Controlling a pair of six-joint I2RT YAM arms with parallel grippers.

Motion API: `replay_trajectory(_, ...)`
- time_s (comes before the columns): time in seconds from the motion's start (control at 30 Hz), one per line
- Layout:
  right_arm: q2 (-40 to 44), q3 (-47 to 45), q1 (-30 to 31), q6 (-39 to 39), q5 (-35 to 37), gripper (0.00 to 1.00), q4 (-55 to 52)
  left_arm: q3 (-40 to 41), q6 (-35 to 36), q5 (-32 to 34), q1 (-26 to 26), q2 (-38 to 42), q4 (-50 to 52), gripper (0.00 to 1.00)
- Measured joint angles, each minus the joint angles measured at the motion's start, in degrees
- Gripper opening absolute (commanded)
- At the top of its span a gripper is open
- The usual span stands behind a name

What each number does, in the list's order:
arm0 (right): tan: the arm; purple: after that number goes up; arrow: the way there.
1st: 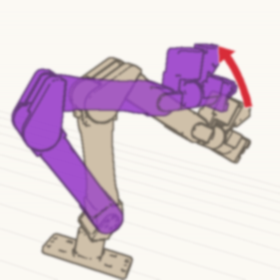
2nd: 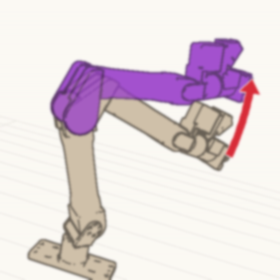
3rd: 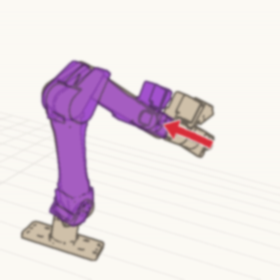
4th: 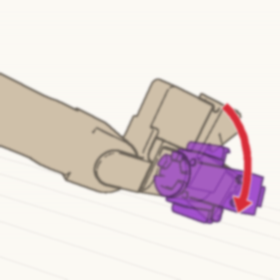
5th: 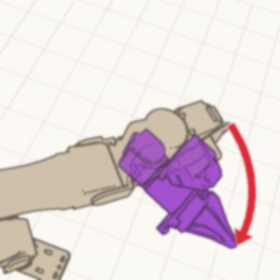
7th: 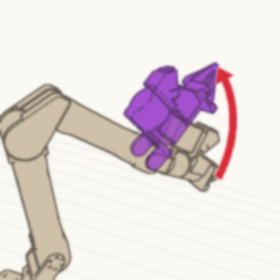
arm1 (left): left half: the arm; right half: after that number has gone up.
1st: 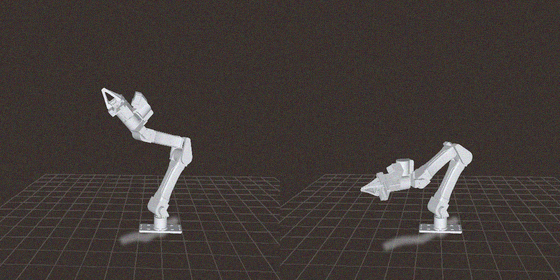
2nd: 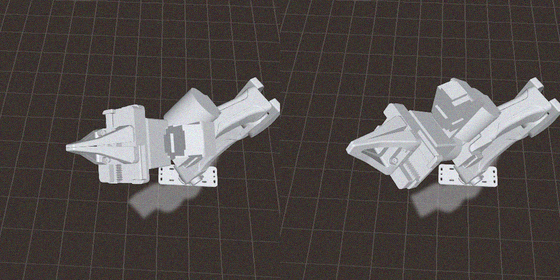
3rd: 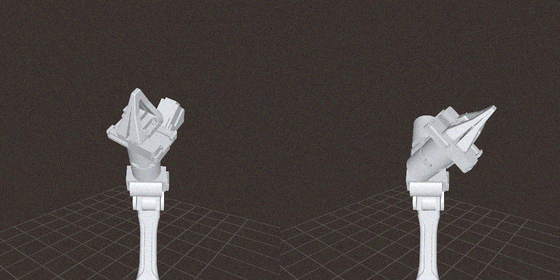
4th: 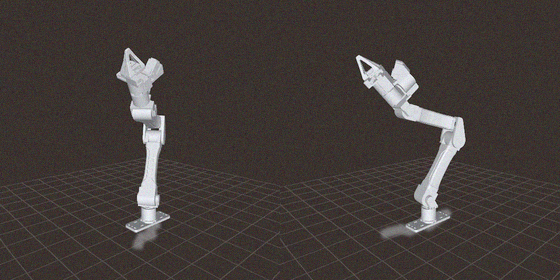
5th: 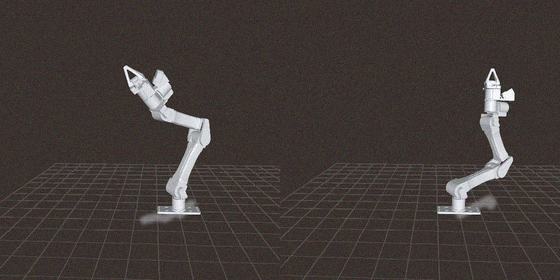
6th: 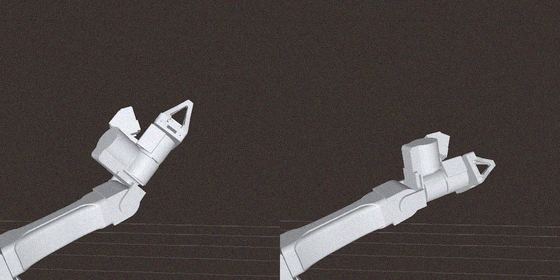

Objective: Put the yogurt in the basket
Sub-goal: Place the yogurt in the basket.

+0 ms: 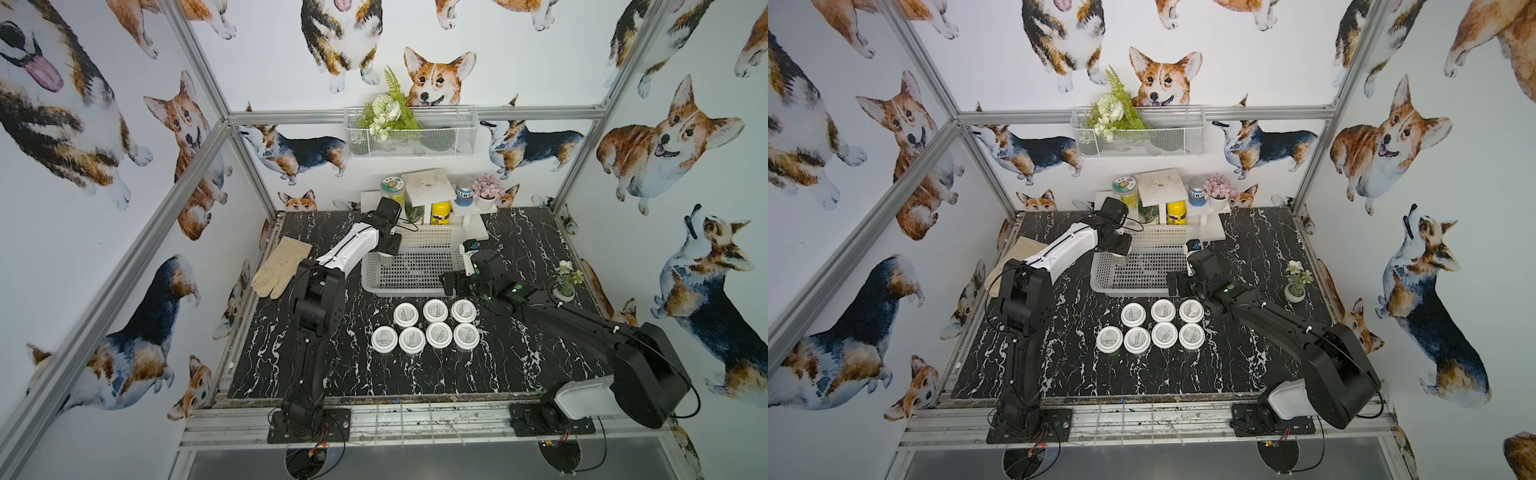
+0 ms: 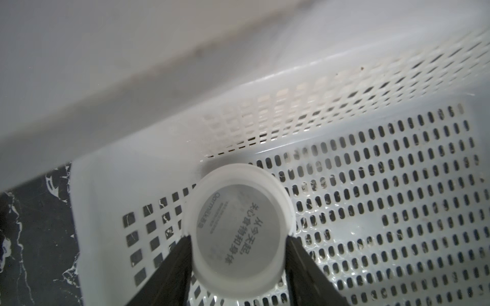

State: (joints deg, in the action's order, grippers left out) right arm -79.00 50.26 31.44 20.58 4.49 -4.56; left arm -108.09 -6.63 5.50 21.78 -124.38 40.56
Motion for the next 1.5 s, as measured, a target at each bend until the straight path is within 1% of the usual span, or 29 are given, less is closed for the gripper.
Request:
replay_trajectory(0.37, -0.22, 0.09, 0.0, -0.04, -0.17, 1.0, -0.09, 4.07, -0.55, -0.72, -0.17, 1.62, -4.83, 0.58)
replay_trajectory(0.57, -0.22, 0.09, 0.0, -0.13, -0.2, 1.0, -0.09, 7.52, -1.53, 0.46, -0.37, 3.72, -6.51, 0.59)
replay_trajectory(0.77, -0.22, 0.09, 0.0, -0.15, -0.2, 1.0, -0.09, 8.02, -1.73, 1.81, -0.63, 4.22, -6.56, 0.6)
replay_trajectory(0.97, -0.22, 0.09, 0.0, -0.15, -0.2, 1.0, -0.09, 9.11, -2.12, 1.99, -0.63, 4.57, -7.54, 0.66)
replay_trajectory(1.17, -0.24, 0.11, 0.0, -0.17, -0.2, 1.0, -0.09, 9.84, -2.27, 1.99, -0.59, 5.55, -7.63, 0.79)
replay_trajectory(1.23, -0.24, 0.11, 0.0, -0.17, -0.2, 1.0, -0.09, 9.94, -2.34, 1.97, -0.37, 6.34, -7.69, 0.81)
replay_trajectory(1.33, -0.26, 0.11, 0.0, -0.17, -0.2, 1.0, -0.09, 11.5, -2.32, 2.16, 0.55, 9.14, -8.94, 0.85)
replay_trajectory(1.5, -0.26, 0.13, 0.0, -0.17, -0.2, 0.99, -0.09, 16.31, -2.36, 1.97, 2.51, 16.41, -12.74, 0.88)
